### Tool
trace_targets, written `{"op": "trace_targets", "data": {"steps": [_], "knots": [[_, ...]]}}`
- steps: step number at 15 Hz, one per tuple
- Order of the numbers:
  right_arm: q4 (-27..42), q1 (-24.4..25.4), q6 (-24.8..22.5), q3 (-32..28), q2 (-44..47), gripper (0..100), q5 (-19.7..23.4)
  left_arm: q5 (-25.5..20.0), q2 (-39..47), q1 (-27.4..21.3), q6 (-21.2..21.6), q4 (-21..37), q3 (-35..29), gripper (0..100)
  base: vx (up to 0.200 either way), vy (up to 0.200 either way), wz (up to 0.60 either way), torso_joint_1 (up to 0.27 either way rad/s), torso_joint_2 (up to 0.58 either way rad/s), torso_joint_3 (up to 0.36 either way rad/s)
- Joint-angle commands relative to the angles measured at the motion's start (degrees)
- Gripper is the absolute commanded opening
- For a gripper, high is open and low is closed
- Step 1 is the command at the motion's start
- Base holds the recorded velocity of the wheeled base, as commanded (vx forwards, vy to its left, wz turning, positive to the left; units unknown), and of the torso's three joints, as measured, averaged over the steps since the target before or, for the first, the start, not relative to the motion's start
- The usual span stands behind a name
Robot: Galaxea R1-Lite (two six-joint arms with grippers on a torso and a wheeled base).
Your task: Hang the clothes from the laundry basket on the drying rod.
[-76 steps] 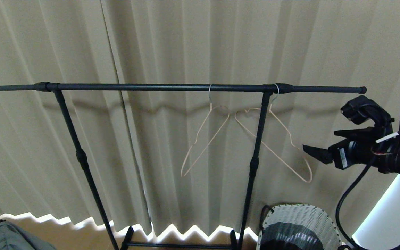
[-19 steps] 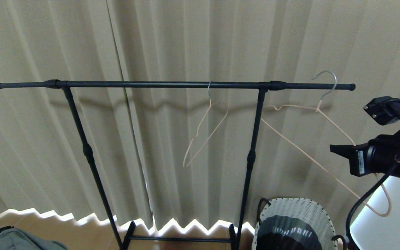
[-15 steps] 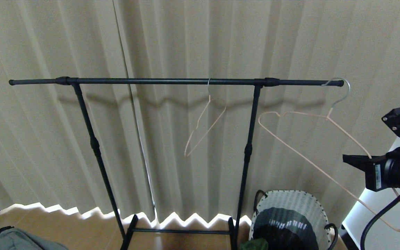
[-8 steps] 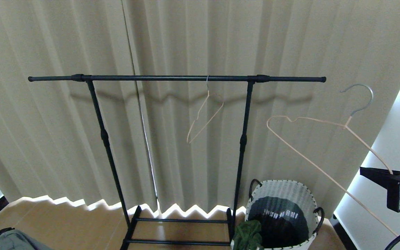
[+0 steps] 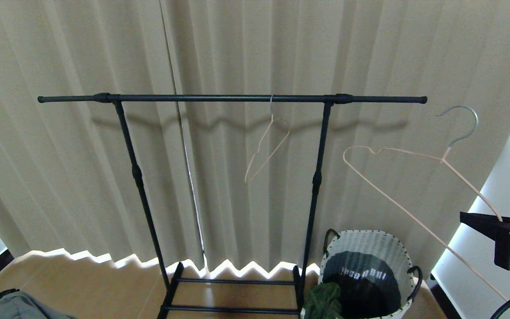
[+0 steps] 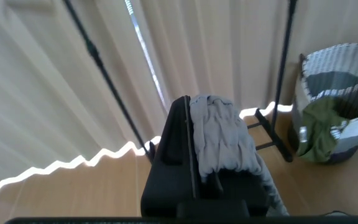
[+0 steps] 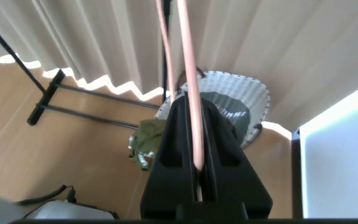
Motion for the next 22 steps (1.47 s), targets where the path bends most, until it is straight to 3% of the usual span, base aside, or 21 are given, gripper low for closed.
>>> {"op": "trace_targets", "data": {"steps": [1,7,9,12,15,17,22], "knots": [[-0.02,0.01,-0.01,0.1,0.3,0,0.06,0.02,-0.01,0.0,-0.01,0.05,0.09,0,0.0,0.2,0.0,0.017,0.01,0.012],[-0.02,0.01,0.08,0.19,0.21,0,-0.03,0.02,-0.01,0.0,-0.01,0.05,0.26,0,0.0,0.2,0.0,0.002,0.0,0.006],[-0.02,0.01,0.16,0.45,0.21,0,0.06,0.02,-0.01,0.0,0.08,0.14,1.14,0,0.2,0.2,0.0,0.005,0.0,-0.002],[-0.11,0.1,0.25,1.33,0.3,0,0.24,0.02,0.17,-0.18,1.75,0.05,3.52,0,0.0,0.0,0.0,0.0,0.0,0.0],[-1.78,2.12,0.25,1.33,0.21,0,4.54,0.02,2.19,-2.11,4.03,0.05,2.55,0,0.0,0.0,0.0,0.0,0.0,0.0],[-1.95,6.6,1.57,1.24,0.92,0,5.25,0.11,7.73,-2.02,5.61,0.14,-1.32,0,0.0,0.0,0.0,0.0,0.0,0.0],[-5.73,19.34,6.67,0.8,4.17,0,5.51,2.3,24.69,-1.76,4.74,0.05,-13.89,0,0.0,0.0,0.0,0.0,0.0,0.0]]}}
